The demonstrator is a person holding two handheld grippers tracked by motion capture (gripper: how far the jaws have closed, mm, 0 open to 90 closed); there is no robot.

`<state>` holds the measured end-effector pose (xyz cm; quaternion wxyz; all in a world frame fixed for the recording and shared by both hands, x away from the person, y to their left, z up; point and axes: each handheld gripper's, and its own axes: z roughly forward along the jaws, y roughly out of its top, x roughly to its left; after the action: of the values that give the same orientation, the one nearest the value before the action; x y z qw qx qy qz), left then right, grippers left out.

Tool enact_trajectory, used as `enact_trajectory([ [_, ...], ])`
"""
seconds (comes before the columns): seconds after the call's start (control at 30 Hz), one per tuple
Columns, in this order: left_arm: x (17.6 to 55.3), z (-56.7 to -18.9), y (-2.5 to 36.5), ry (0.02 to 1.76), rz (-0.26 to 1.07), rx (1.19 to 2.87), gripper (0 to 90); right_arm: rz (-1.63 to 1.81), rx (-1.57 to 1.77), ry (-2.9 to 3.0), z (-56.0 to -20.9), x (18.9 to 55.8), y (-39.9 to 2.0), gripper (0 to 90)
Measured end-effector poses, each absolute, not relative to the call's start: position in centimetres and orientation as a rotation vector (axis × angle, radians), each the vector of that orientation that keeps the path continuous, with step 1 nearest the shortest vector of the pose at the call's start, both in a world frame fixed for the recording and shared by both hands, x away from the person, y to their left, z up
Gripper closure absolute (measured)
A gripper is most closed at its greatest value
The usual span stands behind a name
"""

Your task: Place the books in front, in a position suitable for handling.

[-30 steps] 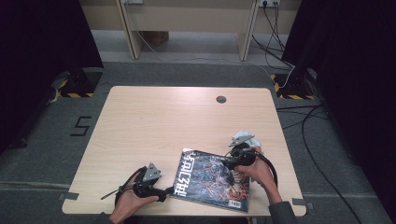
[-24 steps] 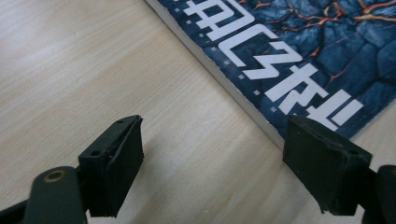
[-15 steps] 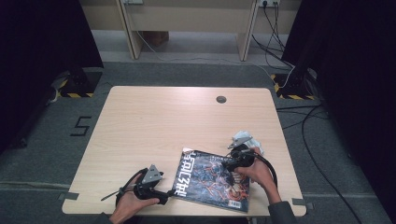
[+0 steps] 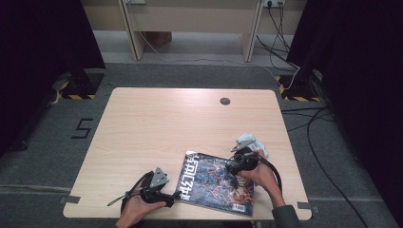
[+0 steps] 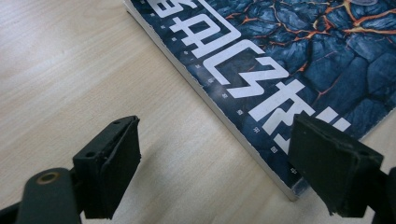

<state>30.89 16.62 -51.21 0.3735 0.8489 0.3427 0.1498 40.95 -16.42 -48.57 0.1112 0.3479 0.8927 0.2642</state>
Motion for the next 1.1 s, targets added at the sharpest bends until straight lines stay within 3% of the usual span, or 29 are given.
enact_trajectory([
  [0.3, 31.8, -50.8, 16.9, 0.892, 0.507, 2.215, 13.9, 0.747, 1.017, 2.626, -48.4, 40.6, -15.9, 45.4],
  [0.73, 37.9, -50.4, 16.2, 0.975, 0.81, 2.234, 14.9, 0.769, 0.946, 2.656, -48.4, 39.7, -15.4, 50.3],
  [0.87, 38.7, -50.4, 16.5, 1.013, 0.733, 2.201, 18.1, 0.805, 0.963, 2.637, -48.7, 39.3, -15.7, 50.1],
  [0.9, 38.5, -50.4, 16.7, 1.027, 0.699, 2.189, 23.6, 0.815, 0.969, 2.634, -48.7, 39.2, -15.8, 50.1],
  [1.1, 35.8, -50.4, 16.9, 1.049, 0.449, 2.171, 19.7, 0.837, 0.998, 2.63, -48.8, 39.2, -15.9, 50.1],
])
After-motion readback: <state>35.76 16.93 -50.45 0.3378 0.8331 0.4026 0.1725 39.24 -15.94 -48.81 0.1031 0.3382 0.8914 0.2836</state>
